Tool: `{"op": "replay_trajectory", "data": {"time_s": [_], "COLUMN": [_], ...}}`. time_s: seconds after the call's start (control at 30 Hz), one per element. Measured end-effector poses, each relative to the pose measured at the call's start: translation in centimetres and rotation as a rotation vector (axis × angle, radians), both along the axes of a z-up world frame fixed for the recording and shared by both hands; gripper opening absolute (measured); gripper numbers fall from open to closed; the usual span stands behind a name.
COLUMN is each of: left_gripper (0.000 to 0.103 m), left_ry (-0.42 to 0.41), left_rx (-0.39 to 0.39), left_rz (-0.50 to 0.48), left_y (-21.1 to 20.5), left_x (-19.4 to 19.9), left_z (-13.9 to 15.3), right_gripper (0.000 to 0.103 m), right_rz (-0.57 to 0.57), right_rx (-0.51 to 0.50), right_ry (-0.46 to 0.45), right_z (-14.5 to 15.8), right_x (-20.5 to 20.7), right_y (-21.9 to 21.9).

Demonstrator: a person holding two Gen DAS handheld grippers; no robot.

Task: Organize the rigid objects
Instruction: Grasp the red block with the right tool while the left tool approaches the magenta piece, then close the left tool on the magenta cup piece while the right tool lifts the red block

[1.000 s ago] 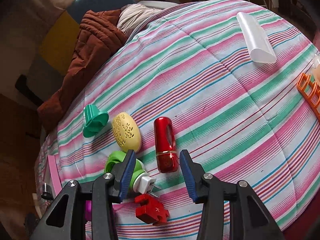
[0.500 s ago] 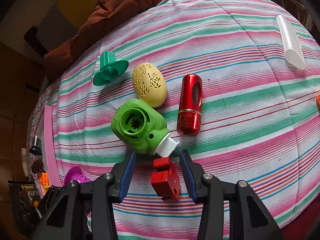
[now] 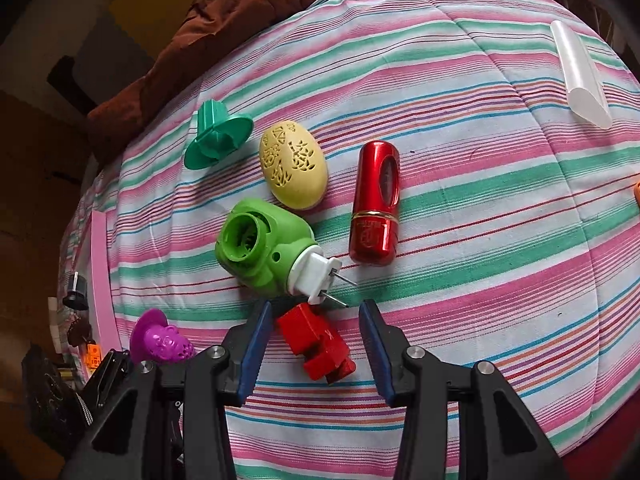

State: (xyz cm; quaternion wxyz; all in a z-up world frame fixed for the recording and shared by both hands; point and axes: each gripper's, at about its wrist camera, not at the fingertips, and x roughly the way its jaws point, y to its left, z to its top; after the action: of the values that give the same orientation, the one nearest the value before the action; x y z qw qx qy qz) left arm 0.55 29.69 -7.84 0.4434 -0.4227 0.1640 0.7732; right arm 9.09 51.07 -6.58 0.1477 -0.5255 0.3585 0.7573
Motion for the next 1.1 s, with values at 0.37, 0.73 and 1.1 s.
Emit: {"op": "replay_trajectory", "data": {"time_s": [0.37,0.73,1.1], "left_gripper": [0.069,0.043,0.043], "left_ry": [-0.002,0.052,0.042], "left_rx": [-0.015,0.023,0.108], "left_rz": [0.001,0.017,0.071], "left_y": [0.6,-0.8,-5.3], "left_x": [-0.3,0.2,0.8], "left_z": [0.3,1.9,4.7], "right_gripper": [0.037,0.015,0.015], "right_rz": [0.053,0.305,0.319], "right_rx": [0.042,0.122,0.152], "right_ry": [-0.052,-0.057,-0.031], "right_z": [-0.4,-0.8,-0.8], "right_x": [-0.2,-2.1,-1.3], "right_y": [-1.0,-5.6,-5.6]}}
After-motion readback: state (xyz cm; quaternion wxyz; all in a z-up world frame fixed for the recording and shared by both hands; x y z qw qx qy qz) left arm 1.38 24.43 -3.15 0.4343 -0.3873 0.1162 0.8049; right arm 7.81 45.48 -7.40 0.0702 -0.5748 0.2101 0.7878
